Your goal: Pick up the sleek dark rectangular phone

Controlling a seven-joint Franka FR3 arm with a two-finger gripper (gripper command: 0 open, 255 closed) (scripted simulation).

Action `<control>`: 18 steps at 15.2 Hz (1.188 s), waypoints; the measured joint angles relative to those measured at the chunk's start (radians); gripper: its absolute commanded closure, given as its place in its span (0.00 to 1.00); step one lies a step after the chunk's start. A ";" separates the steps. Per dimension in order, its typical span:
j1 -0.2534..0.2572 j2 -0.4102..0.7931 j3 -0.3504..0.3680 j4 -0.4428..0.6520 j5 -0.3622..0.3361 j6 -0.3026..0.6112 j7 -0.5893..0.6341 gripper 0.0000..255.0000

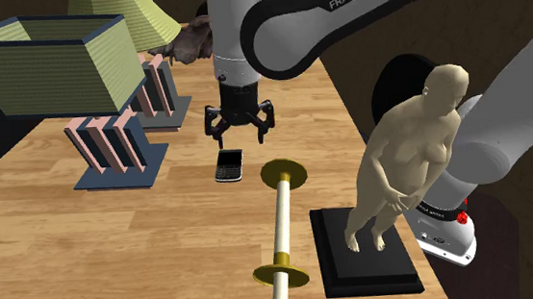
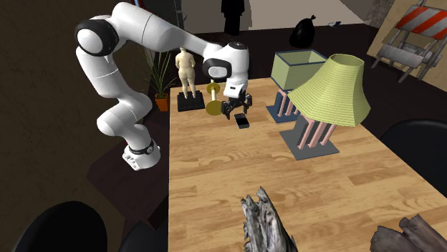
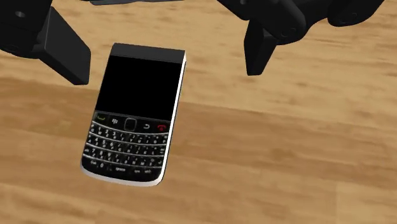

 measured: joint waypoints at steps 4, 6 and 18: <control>-0.004 0.107 0.036 0.055 -0.057 0.045 0.120 0.00; -0.003 0.130 0.041 0.050 -0.070 0.071 0.135 0.00; -0.001 0.165 0.045 0.020 -0.092 0.133 0.151 1.00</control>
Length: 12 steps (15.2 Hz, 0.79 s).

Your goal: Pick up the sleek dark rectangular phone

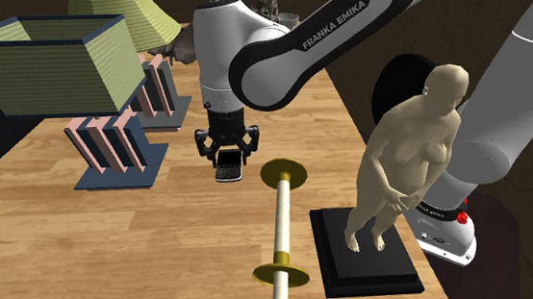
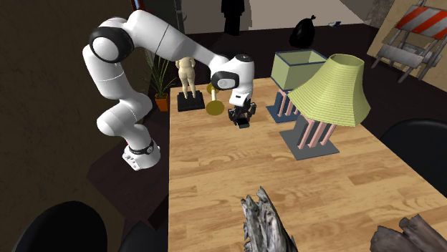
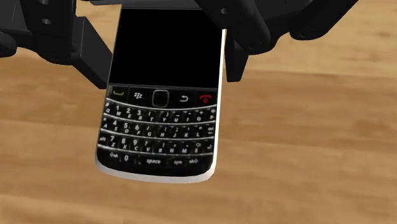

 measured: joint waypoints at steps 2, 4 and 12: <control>0.000 0.000 0.000 0.000 0.000 0.000 0.000 1.00; 0.000 -0.003 0.000 0.003 0.002 -0.006 -0.001 1.00; -0.002 -0.056 -0.007 0.058 0.033 -0.107 -0.020 1.00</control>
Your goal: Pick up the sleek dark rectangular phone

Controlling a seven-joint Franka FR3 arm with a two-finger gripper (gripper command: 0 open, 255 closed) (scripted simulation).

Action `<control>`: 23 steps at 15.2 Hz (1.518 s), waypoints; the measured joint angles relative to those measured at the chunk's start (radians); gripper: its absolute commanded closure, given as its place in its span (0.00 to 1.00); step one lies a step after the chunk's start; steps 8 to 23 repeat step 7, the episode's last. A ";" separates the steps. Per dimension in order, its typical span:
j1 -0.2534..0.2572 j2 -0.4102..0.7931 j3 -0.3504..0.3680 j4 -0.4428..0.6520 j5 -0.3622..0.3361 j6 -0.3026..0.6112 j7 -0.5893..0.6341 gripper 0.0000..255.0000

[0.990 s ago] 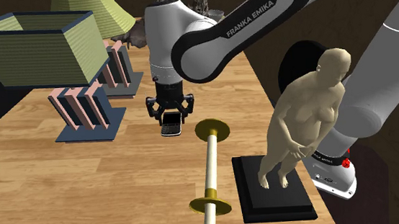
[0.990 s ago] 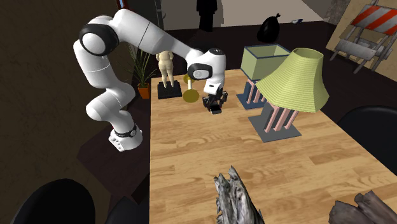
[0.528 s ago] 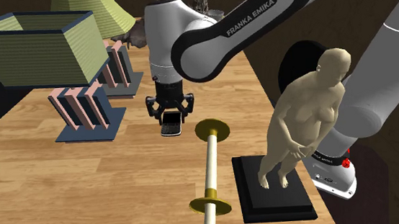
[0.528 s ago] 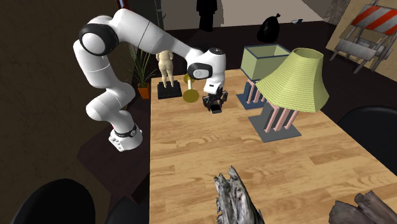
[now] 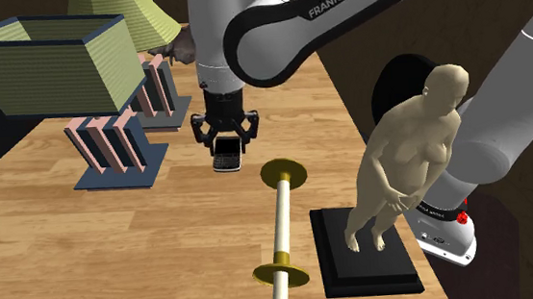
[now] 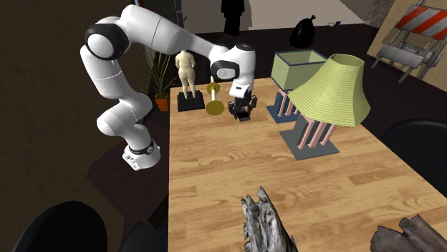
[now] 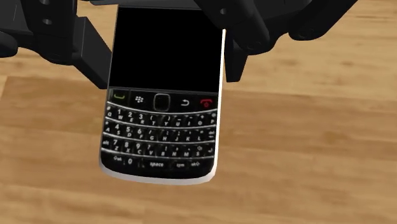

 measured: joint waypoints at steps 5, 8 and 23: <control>-0.002 -0.028 -0.007 0.043 0.014 -0.067 -0.011 1.00; -0.002 -0.033 -0.008 0.061 0.016 -0.090 -0.010 1.00; -0.002 -0.033 -0.008 0.061 0.016 -0.090 -0.010 1.00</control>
